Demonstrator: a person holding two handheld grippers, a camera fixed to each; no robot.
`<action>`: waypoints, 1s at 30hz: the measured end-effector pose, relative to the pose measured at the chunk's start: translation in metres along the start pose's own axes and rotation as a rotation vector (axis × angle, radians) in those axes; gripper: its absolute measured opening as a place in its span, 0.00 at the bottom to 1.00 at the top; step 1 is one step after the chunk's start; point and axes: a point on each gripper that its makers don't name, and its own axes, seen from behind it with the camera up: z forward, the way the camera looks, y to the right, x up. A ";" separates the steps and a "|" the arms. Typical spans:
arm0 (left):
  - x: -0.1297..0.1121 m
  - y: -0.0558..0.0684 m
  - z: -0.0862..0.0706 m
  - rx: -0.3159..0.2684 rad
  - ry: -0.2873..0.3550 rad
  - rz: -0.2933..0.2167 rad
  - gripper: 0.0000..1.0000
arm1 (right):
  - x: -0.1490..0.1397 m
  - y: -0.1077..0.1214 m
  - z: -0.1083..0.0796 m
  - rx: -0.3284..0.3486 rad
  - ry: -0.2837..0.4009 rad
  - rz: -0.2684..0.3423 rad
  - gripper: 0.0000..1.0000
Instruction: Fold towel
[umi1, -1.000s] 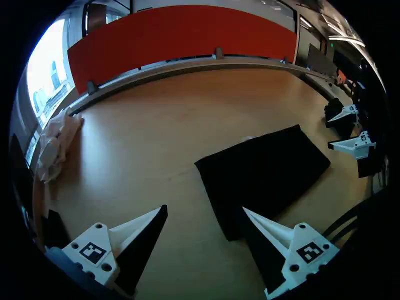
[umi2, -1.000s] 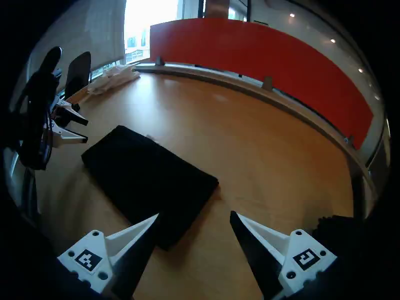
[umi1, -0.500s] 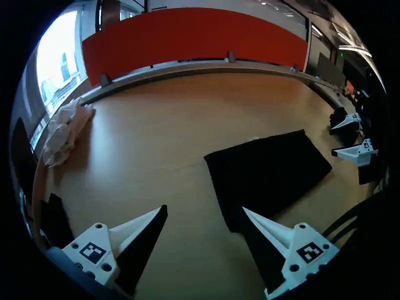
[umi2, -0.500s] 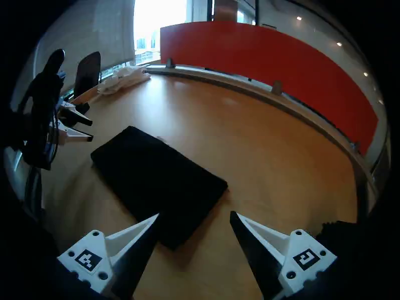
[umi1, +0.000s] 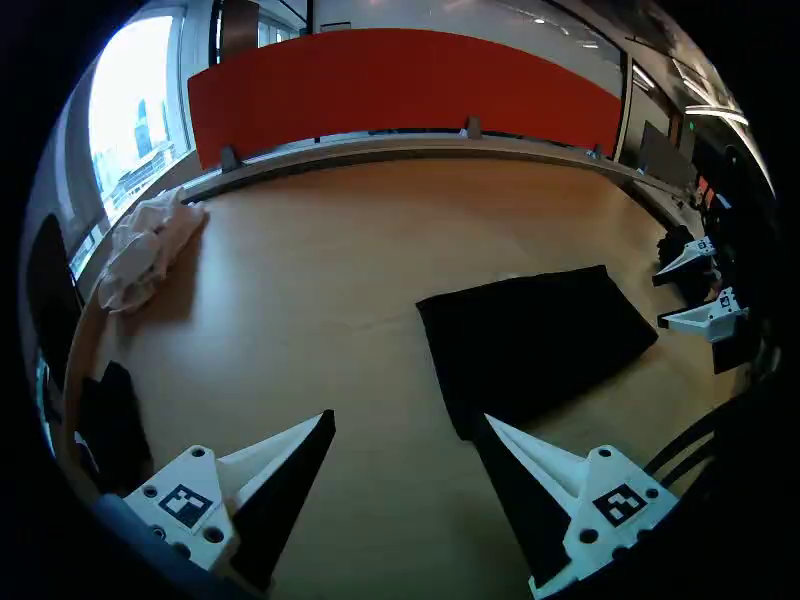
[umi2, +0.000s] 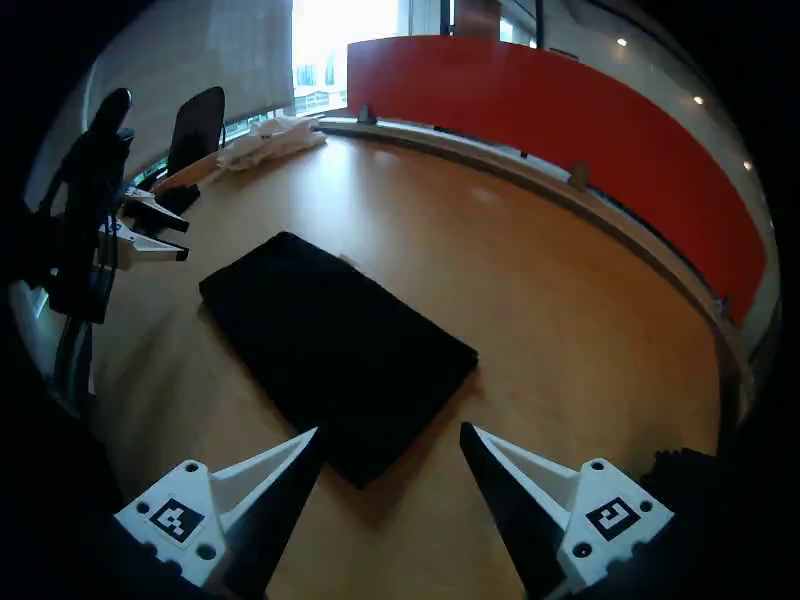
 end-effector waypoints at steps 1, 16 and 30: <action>0.000 0.000 -0.001 0.002 0.004 -0.001 1.00 | -0.001 0.000 0.000 0.002 -0.003 0.000 1.00; -0.010 -0.004 -0.013 0.041 0.041 -0.034 1.00 | -0.022 -0.006 0.004 0.035 -0.054 -0.020 1.00; -0.018 -0.003 -0.026 0.053 0.099 -0.044 1.00 | -0.039 -0.009 0.008 0.064 -0.089 -0.046 0.96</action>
